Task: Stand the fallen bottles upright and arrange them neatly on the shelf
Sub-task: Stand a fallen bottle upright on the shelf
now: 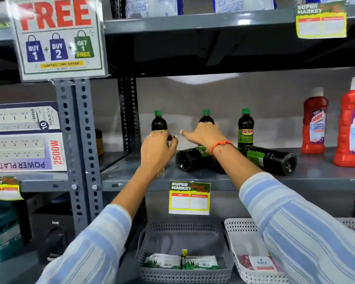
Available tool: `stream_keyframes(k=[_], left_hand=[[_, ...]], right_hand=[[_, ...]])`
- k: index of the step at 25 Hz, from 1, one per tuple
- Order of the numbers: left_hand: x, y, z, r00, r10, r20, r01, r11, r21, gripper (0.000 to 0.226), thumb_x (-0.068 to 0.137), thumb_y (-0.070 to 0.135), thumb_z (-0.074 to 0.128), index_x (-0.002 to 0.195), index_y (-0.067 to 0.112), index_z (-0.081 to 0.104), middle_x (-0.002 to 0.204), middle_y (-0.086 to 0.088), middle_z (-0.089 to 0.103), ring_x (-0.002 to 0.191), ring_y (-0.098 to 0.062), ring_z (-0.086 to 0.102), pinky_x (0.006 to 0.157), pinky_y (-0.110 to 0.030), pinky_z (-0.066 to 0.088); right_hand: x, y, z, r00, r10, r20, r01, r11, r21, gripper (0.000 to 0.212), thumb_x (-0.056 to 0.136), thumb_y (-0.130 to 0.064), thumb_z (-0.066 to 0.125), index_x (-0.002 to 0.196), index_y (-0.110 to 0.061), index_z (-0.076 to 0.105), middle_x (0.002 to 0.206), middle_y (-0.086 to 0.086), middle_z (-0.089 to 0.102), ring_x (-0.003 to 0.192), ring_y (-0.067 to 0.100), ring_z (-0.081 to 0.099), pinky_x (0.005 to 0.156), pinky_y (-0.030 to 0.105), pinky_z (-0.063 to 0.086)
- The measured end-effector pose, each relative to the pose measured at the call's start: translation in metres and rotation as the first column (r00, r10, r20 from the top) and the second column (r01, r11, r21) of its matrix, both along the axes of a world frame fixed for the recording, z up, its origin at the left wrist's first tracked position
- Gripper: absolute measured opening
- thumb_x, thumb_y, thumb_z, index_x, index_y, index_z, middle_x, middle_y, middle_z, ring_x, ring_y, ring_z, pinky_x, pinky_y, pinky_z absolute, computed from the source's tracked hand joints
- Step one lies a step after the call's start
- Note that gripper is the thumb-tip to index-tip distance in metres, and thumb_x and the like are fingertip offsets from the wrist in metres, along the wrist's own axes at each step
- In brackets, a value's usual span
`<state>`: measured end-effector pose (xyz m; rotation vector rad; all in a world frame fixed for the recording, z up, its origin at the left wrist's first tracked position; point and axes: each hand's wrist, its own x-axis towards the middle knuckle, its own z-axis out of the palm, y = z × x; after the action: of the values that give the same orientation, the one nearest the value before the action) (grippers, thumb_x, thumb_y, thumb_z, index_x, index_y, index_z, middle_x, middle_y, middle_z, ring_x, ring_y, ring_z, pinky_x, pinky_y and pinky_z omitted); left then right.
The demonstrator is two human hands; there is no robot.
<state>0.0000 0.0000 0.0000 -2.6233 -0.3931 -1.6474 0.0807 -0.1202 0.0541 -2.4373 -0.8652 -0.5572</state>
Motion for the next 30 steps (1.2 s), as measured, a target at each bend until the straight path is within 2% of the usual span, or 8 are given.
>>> stream_keyframes(k=[4, 9, 12, 15, 18, 20, 26, 30], left_hand=[[-0.032, 0.042, -0.046, 0.98, 0.055, -0.19, -0.071, 0.994, -0.08, 0.041, 0.094, 0.04, 0.047, 0.078, 0.006, 0.064, 0.081, -0.015, 0.069, 0.082, -0.036, 0.061, 0.061, -0.035, 0.04], [-0.06, 0.072, -0.069, 0.971, 0.111, -0.214, -0.134, 0.986, -0.097, 0.052, 0.097, 0.048, 0.037, 0.067, 0.008, 0.054, 0.064, -0.01, 0.062, 0.064, -0.032, 0.059, 0.052, -0.031, 0.031], [-0.068, 0.076, -0.079, 0.975, 0.147, -0.168, -0.145, 0.989, 0.027, 0.053, 0.097, 0.048, 0.033, 0.065, 0.011, 0.053, 0.059, -0.009, 0.061, 0.056, -0.03, 0.057, 0.052, -0.03, 0.028], [-0.067, 0.078, -0.084, 0.974, 0.174, -0.143, -0.165, 0.984, 0.072, 0.056, 0.094, 0.049, 0.024, 0.062, 0.013, 0.055, 0.056, -0.006, 0.061, 0.052, -0.028, 0.058, 0.052, -0.03, 0.027], [-0.064, 0.081, -0.089, 0.976, 0.185, -0.113, -0.175, 0.981, 0.089, 0.057, 0.093, 0.047, 0.024, 0.063, 0.013, 0.058, 0.056, -0.006, 0.063, 0.052, -0.028, 0.059, 0.052, -0.03, 0.027], [-0.063, 0.082, -0.09, 0.977, 0.19, -0.096, -0.183, 0.98, 0.081, 0.056, 0.093, 0.046, 0.025, 0.064, 0.013, 0.06, 0.057, -0.006, 0.064, 0.053, -0.028, 0.06, 0.053, -0.03, 0.029], [-0.061, 0.084, -0.092, 0.976, 0.199, -0.089, -0.194, 0.979, 0.058, 0.055, 0.094, 0.045, 0.025, 0.067, 0.014, 0.061, 0.062, -0.004, 0.066, 0.057, -0.026, 0.061, 0.057, -0.032, 0.039], [-0.061, 0.084, -0.093, 0.98, 0.193, -0.055, -0.189, 0.979, 0.073, 0.051, 0.094, 0.043, 0.029, 0.066, 0.014, 0.06, 0.061, -0.005, 0.066, 0.058, -0.026, 0.062, 0.058, -0.033, 0.04]], right_hand=[[0.004, 0.036, -0.016, 0.909, -0.161, -0.385, 0.08, 0.972, -0.219, 0.073, 0.082, -0.06, 0.055, 0.134, -0.008, 0.051, 0.14, 0.018, 0.053, 0.126, 0.038, 0.053, 0.106, 0.049, 0.043], [0.035, 0.076, -0.023, 0.833, -0.177, -0.524, 0.057, 0.97, -0.237, 0.051, 0.063, -0.048, 0.056, 0.095, -0.008, 0.056, 0.109, 0.016, 0.063, 0.108, 0.037, 0.06, 0.1, 0.047, 0.045], [0.019, 0.087, -0.031, 0.9, -0.173, -0.4, 0.112, 0.979, -0.171, 0.049, 0.06, -0.039, 0.056, 0.102, -0.015, 0.059, 0.109, 0.015, 0.06, 0.101, 0.035, 0.058, 0.091, 0.037, 0.049], [-0.008, 0.09, -0.046, 0.957, -0.032, -0.289, 0.079, 0.985, 0.152, 0.066, 0.081, -0.038, 0.061, 0.142, -0.024, 0.039, 0.137, 0.024, 0.04, 0.119, 0.042, 0.049, 0.1, 0.041, 0.044], [-0.016, 0.097, -0.065, 0.951, 0.204, -0.231, -0.046, 0.835, 0.548, 0.102, 0.081, -0.032, 0.071, 0.155, -0.019, 0.002, 0.146, 0.028, 0.025, 0.128, 0.045, 0.042, 0.107, 0.043, 0.039], [-0.013, 0.107, -0.07, 0.921, 0.308, -0.239, -0.081, 0.75, 0.656, 0.119, 0.074, -0.026, 0.08, 0.154, -0.013, -0.006, 0.147, 0.027, 0.023, 0.133, 0.043, 0.037, 0.111, 0.042, 0.036], [-0.021, 0.127, -0.073, 0.944, 0.298, -0.144, -0.127, 0.727, 0.675, 0.1, 0.062, -0.02, 0.088, 0.141, -0.003, 0.029, 0.135, 0.02, 0.033, 0.13, 0.035, 0.036, 0.109, 0.035, 0.035], [-0.026, 0.132, -0.076, 0.914, 0.383, -0.133, -0.2, 0.711, 0.674, 0.095, 0.061, -0.02, 0.089, 0.133, -0.007, 0.03, 0.131, 0.019, 0.049, 0.122, 0.035, 0.051, 0.098, 0.039, 0.045]])
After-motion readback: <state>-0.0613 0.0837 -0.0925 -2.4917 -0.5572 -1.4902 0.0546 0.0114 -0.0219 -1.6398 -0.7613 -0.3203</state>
